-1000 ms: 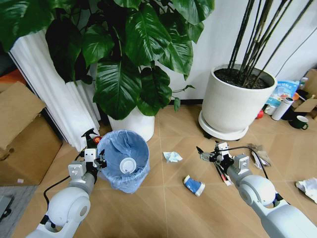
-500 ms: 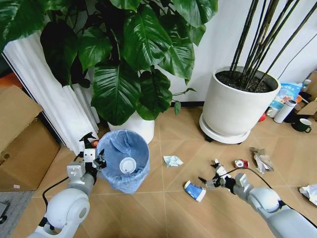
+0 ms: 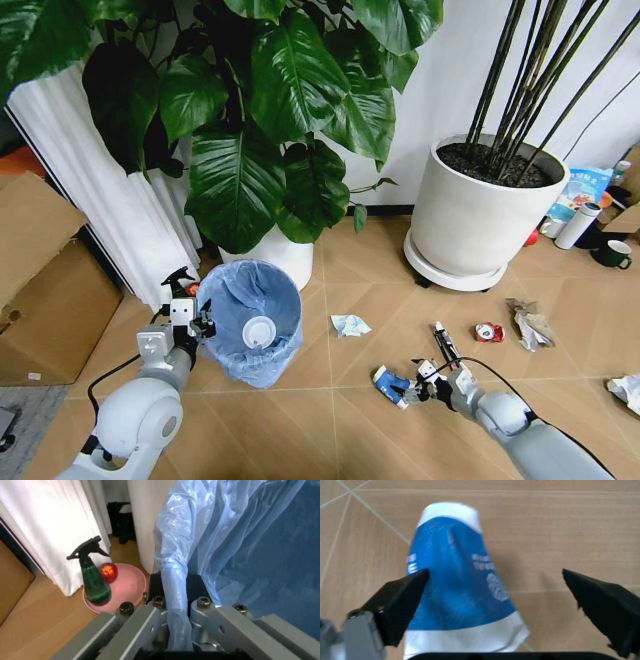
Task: Pick up the trash bin and place the garbage on the floor into it.
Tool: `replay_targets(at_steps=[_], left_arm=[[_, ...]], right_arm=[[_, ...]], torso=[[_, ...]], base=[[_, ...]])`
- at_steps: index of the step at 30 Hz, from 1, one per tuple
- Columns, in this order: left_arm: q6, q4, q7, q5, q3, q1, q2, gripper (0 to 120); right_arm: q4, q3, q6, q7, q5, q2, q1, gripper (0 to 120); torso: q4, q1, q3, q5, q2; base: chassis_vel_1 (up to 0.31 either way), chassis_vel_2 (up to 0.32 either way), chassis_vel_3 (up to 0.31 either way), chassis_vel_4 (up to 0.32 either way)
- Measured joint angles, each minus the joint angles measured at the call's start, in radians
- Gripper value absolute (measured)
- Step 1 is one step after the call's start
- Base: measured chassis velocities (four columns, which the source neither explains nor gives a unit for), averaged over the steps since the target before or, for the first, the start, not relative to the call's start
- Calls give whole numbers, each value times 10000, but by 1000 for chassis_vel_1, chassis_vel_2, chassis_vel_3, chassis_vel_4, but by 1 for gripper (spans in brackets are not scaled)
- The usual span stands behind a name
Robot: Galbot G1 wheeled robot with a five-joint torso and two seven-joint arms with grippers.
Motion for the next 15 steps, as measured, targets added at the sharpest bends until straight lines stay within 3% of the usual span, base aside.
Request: replay_targets(at_steps=[4,6,15], left_arm=[[0,23,-1,-14,-4,-8,27,0],[-2,78,-5,-32,-4,-70,54,0],[-3,183,-21,-142,85,-299,100,0]], right_arm=[[-460,-62,95,-1,-95,272,233,88],[-702,-119,160,-36,-194,458,336,76],[-865,58,300,-27,-331,679,294,45]], torso=[[2,0,0,-2,0],[1,0,0,1,1],[1,0,0,1,1]], base=[[0,0,0,0],[0,0,0,0],[0,0,0,0]])
